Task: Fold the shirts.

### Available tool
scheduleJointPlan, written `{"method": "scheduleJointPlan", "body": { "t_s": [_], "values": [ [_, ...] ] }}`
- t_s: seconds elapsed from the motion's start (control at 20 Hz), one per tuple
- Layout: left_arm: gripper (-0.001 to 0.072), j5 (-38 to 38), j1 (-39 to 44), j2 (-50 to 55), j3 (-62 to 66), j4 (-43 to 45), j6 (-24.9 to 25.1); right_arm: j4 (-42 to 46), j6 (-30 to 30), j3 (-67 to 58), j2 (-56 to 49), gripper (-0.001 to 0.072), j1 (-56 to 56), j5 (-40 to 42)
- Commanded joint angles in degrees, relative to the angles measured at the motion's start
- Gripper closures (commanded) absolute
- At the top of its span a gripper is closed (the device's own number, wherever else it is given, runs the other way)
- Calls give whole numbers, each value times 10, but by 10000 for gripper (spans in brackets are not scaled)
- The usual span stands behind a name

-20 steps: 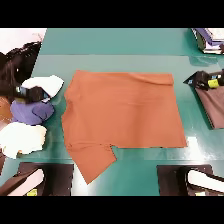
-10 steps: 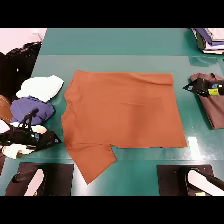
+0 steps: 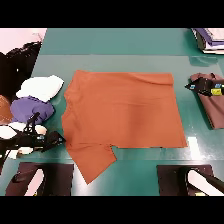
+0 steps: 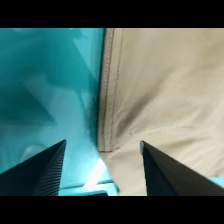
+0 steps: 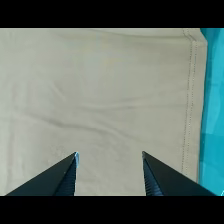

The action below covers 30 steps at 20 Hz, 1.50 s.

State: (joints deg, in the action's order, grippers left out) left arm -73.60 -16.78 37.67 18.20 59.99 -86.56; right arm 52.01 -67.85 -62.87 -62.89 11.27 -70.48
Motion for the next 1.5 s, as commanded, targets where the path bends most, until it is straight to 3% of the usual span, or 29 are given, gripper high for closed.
{"method": "scheduleJointPlan", "body": {
  "t_s": [0.0,0.4,0.45,0.55,0.6,0.7,0.85,0.95,1.05,1.1,1.15,1.45],
  "values": [
    [146,29,0,0,-18,-25,-2,0,0,0,2,259,0,0],
    [147,56,19,1,-46,-51,-9,0,0,0,2,260,0,-2],
    [208,64,37,1,-46,-51,-9,0,0,0,2,260,0,-2],
    [216,85,78,1,-46,-51,-19,0,0,0,2,259,0,-2],
    [301,101,97,1,-46,-52,-36,0,0,0,2,260,0,-2],
    [669,117,115,0,-44,-75,-37,4,0,0,2,260,2,-15],
    [680,113,114,0,-6,-93,-21,13,0,29,9,260,42,-88],
    [680,111,114,0,42,-93,16,96,-9,101,33,260,82,-117],
    [680,112,115,0,83,-93,38,174,-15,193,66,248,123,-122],
    [680,115,114,0,98,-93,46,188,-15,235,78,184,145,-122],
    [679,119,115,0,108,-93,45,186,-15,270,84,177,166,-121],
    [679,125,115,0,111,-94,62,202,-15,344,47,190,206,-99]
  ]
}}
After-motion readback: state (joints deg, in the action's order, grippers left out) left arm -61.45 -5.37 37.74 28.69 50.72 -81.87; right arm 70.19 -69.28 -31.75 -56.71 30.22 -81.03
